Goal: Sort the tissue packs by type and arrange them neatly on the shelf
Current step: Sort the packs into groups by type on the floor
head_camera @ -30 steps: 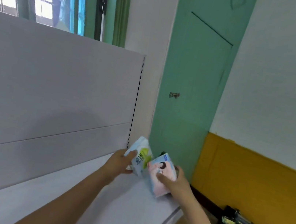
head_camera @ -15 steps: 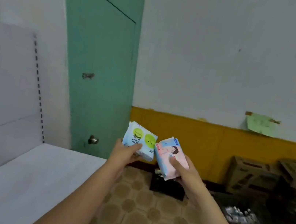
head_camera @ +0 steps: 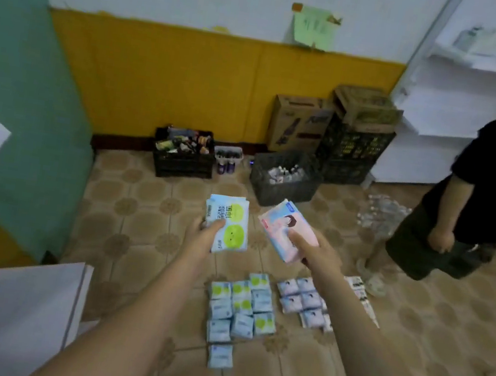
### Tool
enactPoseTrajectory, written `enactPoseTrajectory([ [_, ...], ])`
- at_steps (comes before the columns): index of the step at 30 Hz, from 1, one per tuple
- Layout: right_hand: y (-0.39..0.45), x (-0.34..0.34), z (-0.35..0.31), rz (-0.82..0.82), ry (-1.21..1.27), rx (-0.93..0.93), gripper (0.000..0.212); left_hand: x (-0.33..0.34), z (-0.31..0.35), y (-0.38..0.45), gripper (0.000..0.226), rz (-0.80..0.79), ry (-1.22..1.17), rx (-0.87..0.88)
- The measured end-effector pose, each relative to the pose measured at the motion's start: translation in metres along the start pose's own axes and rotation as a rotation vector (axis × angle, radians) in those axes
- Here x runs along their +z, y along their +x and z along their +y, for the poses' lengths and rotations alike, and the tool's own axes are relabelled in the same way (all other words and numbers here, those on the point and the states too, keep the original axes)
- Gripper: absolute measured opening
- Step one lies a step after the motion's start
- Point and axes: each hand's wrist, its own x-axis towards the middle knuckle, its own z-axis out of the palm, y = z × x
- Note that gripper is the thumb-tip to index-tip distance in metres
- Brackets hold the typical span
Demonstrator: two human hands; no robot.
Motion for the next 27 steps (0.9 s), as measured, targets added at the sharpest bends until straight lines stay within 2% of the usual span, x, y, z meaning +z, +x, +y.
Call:
enactPoseTrajectory([
  [1,0.004,-0.011,0.02,-0.012,-0.021,0.036,0.033,0.006,-0.017,0.0,0.011,-0.014,0.042,-0.035],
  [4,0.018,-0.04,0.082,-0.049,-0.055,0.164,0.054,0.022,-0.069,0.001,0.018,-0.047,0.217,-0.162],
  [9,0.044,-0.082,0.184,-0.074,-0.117,0.411,0.081,0.036,-0.167,0.017,0.032,-0.022,0.286,-0.349],
  [12,0.056,-0.093,0.234,-0.057,-0.236,0.44,0.078,0.024,-0.24,0.04,0.042,-0.043,0.352,-0.422],
  [15,0.076,-0.098,0.293,-0.084,-0.315,0.469,0.066,0.006,-0.318,0.071,0.051,-0.045,0.488,-0.438],
  [18,0.103,-0.1,0.378,-0.131,-0.418,0.481,0.066,-0.019,-0.407,0.11,0.044,-0.008,0.539,-0.401],
  [21,0.124,-0.1,0.478,-0.063,-0.472,0.541,0.061,-0.047,-0.506,0.154,0.033,0.024,0.544,-0.394],
  [25,0.152,-0.096,0.621,-0.071,-0.618,0.623,0.065,-0.084,-0.639,0.213,0.016,-0.011,0.604,-0.379],
  [27,0.164,-0.094,0.686,-0.098,-0.648,0.614,0.062,-0.103,-0.704,0.244,0.017,0.01,0.615,-0.382],
])
